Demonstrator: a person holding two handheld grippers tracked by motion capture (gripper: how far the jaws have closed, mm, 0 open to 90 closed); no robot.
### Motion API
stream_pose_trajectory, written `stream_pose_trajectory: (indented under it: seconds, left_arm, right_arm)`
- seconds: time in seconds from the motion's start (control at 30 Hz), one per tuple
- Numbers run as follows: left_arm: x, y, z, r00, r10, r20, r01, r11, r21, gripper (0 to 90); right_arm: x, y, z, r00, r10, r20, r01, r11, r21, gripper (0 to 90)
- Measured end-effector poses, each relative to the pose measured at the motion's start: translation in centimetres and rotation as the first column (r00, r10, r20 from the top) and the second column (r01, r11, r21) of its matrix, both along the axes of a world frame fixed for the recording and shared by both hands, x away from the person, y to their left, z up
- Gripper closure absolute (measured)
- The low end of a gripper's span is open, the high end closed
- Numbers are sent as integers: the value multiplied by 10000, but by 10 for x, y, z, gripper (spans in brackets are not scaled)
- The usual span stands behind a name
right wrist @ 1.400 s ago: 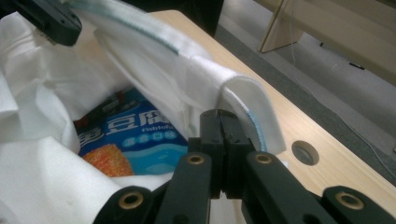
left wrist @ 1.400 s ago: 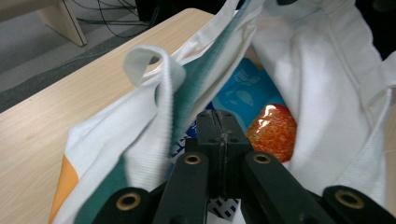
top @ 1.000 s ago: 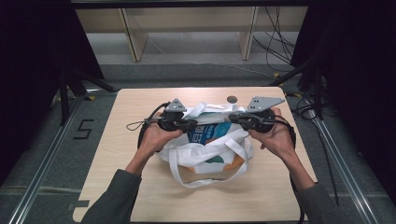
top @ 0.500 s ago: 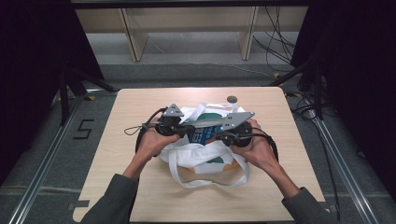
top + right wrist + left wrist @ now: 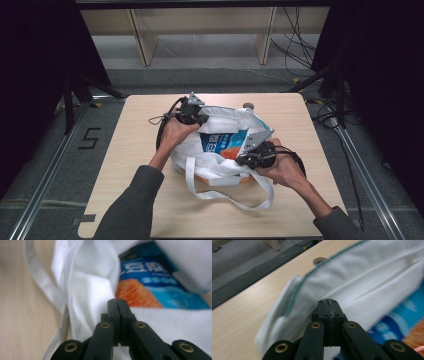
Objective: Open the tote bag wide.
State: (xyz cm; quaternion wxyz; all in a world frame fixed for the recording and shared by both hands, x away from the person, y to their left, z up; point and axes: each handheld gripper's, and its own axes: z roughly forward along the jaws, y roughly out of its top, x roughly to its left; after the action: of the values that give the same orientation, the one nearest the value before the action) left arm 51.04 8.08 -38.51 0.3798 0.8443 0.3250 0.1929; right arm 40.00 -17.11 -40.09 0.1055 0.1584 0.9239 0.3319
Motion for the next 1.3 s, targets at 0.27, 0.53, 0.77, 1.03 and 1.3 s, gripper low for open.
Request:
stream_pose_trajectory:
  seconds: [0.27, 0.53, 0.77, 1.03, 1.3]
  left_arm:
    - [29, 0, 11, 9973, 736, -32, -737, 9965, -406, 897]
    - [10, -3, 19, 9994, 6, -334, -26, 9981, -614, 896]
    - [-15, -2, 18, 9875, -896, -1295, 890, 9960, -102, 896]
    - [-5, -10, -9, 9587, -1089, -2626, 1303, 9893, 654, 892]
    - [12, -31, -19, 9912, 214, -1303, -33, 9905, 1375, 896]
  right_arm:
    - [-20, -11, -9, 9969, 593, -514, -609, 9977, -300, 900]
    - [-14, -14, 5, 10000, 50, 4, -51, 9990, 440, 900]
    - [-2, -6, 15, 9989, 11, 458, -46, 9970, 779, 900]
    - [1, 8, 9, 10000, -16, 98, 10, 9978, 662, 900]
    - [5, 15, -2, 9999, -122, 81, 123, 9999, -93, 900]
